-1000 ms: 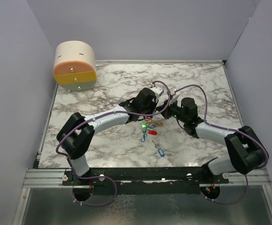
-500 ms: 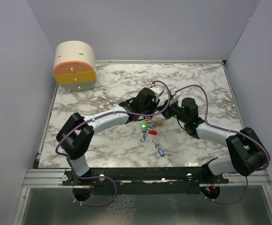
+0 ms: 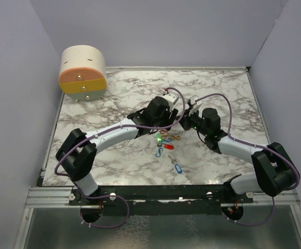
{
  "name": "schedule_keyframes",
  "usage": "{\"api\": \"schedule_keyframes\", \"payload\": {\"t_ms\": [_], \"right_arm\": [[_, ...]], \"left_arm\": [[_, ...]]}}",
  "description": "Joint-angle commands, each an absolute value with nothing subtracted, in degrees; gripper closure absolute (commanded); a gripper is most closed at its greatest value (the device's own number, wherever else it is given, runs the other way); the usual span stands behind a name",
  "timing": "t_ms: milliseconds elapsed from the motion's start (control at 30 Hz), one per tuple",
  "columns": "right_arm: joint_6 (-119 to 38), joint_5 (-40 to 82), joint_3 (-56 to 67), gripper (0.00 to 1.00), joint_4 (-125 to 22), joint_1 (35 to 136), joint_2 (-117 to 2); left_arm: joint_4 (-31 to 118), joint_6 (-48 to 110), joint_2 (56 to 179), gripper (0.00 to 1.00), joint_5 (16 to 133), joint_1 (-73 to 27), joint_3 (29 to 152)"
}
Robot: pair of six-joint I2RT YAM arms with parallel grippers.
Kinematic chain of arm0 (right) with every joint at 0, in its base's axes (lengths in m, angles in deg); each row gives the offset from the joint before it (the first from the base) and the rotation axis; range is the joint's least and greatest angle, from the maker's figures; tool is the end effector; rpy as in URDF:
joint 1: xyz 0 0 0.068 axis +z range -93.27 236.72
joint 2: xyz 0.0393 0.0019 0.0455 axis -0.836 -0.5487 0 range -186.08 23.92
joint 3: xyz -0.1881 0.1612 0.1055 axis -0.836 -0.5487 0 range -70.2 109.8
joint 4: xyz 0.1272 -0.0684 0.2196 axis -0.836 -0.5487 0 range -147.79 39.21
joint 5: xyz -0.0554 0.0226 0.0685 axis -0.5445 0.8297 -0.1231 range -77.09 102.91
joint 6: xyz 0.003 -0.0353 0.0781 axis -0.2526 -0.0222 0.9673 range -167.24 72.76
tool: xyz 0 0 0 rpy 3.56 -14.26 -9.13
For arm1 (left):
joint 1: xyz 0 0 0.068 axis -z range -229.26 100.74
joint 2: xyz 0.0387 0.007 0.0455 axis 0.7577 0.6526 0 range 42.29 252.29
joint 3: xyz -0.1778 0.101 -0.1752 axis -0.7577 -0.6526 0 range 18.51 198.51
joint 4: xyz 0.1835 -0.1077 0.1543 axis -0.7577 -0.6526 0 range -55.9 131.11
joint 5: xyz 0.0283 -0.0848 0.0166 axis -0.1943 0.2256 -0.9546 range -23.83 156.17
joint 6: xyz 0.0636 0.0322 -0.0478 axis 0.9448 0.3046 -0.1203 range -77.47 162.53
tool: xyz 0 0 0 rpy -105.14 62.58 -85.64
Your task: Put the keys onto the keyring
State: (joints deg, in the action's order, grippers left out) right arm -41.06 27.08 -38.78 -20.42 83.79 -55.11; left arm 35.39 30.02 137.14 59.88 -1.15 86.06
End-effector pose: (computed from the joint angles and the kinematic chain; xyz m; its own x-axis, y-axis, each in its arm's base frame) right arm 0.2779 0.1628 0.1838 -0.3322 -0.0526 -0.9417 -0.6172 0.7671 0.1749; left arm 0.2823 -0.3024 0.2318 -0.5021 0.2375 -0.8316 0.5839 0.8024 -0.1234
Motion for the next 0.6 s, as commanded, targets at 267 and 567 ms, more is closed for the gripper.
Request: {"api": "schedule_keyframes", "payload": {"t_ms": [267,567], "right_arm": [[-41.7,25.0,-39.4,0.99,-20.6,84.1,-53.3],[-38.1,15.1,-37.1,0.99,-23.8,84.1,-54.6]], "left_arm": [[36.7,27.8,131.4,0.35,51.6,-1.3,83.0],[37.9,26.4,129.4,0.17,47.0,-1.8,80.8]]}}
